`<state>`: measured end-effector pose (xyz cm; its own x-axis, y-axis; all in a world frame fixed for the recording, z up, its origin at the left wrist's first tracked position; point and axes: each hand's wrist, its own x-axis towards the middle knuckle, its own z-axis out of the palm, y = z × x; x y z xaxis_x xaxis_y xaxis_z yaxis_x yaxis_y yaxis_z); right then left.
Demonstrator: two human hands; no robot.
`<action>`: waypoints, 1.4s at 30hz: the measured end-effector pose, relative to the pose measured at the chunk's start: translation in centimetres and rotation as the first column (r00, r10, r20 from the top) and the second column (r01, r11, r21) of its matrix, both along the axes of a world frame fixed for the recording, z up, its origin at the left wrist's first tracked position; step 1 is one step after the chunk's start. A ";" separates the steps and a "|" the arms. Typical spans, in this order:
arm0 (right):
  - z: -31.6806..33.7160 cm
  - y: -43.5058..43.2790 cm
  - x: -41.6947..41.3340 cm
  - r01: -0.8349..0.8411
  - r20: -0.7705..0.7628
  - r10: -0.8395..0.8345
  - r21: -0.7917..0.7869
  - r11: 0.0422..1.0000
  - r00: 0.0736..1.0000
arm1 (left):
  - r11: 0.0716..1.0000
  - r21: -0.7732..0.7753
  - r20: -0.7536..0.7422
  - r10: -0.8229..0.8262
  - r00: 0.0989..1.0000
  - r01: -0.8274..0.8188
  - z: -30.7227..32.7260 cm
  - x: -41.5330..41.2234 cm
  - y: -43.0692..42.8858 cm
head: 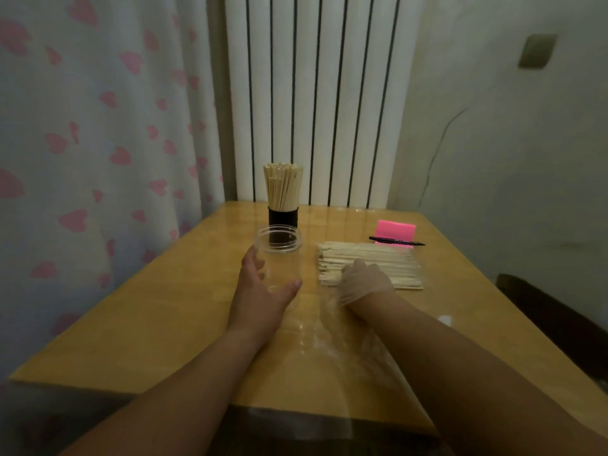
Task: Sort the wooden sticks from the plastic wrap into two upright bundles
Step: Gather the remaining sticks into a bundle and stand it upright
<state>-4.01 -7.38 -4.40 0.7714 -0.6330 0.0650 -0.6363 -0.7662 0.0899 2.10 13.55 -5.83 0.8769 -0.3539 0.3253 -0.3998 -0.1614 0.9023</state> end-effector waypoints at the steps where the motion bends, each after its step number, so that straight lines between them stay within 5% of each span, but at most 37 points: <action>1: 0.2 0.2 -0.2 -0.004 -0.009 0.004 -0.009 1.000 1.000 | 1.000 -0.002 -0.003 -0.004 1.000 0.004 0.0 0.0 0.0; 20: 1.0 0.2 -0.4 -0.041 -0.041 0.042 0.018 0.999 0.998 | 0.999 -0.025 0.015 -0.038 0.999 0.038 0.2 -0.5 0.1; 27: 2.7 0.9 -0.4 -0.123 -0.254 0.112 -0.026 0.992 0.961 | 1.000 -0.017 0.015 -0.017 1.000 0.018 0.3 -1.0 0.4; 42: 4.3 0.1 -1.3 -0.328 -0.466 0.250 -0.092 0.940 0.848 | 1.000 0.001 0.001 -0.012 1.000 0.012 0.1 -0.7 0.1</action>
